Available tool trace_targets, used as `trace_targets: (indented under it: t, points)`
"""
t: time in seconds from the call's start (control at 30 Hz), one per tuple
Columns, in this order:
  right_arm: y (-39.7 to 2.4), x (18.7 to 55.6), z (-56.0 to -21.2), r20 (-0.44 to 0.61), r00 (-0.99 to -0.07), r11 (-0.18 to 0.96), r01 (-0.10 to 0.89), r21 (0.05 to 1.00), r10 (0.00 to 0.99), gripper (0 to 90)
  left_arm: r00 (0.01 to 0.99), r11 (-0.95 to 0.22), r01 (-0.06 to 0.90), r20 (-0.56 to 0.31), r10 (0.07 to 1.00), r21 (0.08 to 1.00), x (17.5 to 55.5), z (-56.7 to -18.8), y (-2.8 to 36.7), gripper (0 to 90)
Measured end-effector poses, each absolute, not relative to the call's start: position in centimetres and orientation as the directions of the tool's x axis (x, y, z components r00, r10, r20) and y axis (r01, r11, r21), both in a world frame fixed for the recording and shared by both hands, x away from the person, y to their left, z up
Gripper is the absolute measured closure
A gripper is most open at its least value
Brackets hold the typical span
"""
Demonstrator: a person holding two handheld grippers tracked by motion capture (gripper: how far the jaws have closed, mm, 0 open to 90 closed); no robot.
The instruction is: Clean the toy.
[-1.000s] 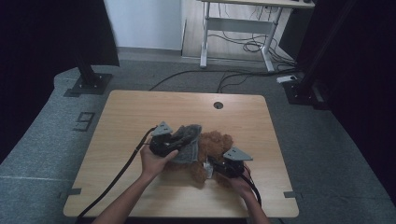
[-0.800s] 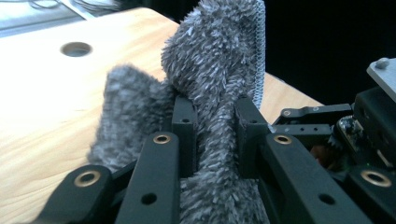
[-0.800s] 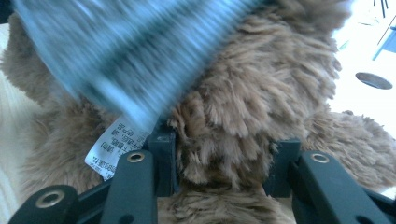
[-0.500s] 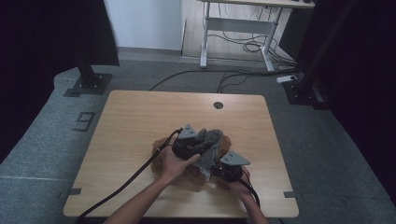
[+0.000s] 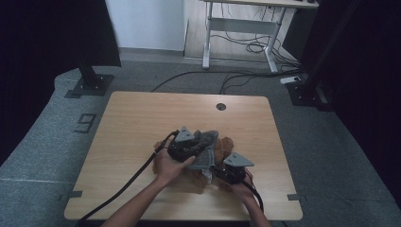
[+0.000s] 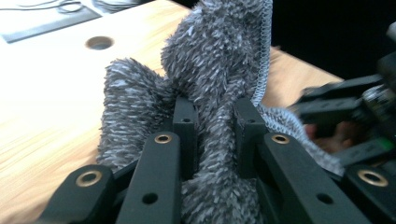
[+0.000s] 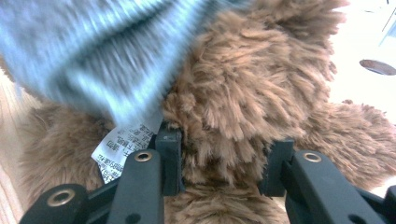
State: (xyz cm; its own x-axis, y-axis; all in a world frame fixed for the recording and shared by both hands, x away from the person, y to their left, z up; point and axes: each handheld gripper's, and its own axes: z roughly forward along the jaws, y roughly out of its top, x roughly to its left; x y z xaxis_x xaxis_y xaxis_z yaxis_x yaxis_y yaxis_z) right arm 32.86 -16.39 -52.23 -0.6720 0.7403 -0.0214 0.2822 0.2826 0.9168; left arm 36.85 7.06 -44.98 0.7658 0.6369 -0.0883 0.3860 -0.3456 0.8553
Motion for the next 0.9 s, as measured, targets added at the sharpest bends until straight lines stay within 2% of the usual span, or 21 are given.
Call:
trace_targets:
  t: [0.23, 0.57, 0.9]
  points:
    - [-16.4, 32.8, -52.2, -0.014, -0.677, 0.276, 0.281, 0.919, 0.736, 60.2, 0.717, -0.287, 0.431, -0.132, 0.684, 0.855, 37.1, -45.9, 12.1, 74.9]
    - [-16.4, 32.7, -52.2, -0.017, -0.68, 0.277, 0.276, 0.92, 0.733, 60.2, 0.654, -0.209, 0.455, -0.165, 0.739, 0.866, 36.8, -46.2, 17.1, 74.9]
    - [-16.7, 32.7, -52.2, 0.006, -0.681, 0.251, 0.278, 0.927, 0.732, 60.3, 0.552, -0.154, 0.588, -0.255, 0.794, 0.794, 37.5, -49.9, 22.4, 74.6]
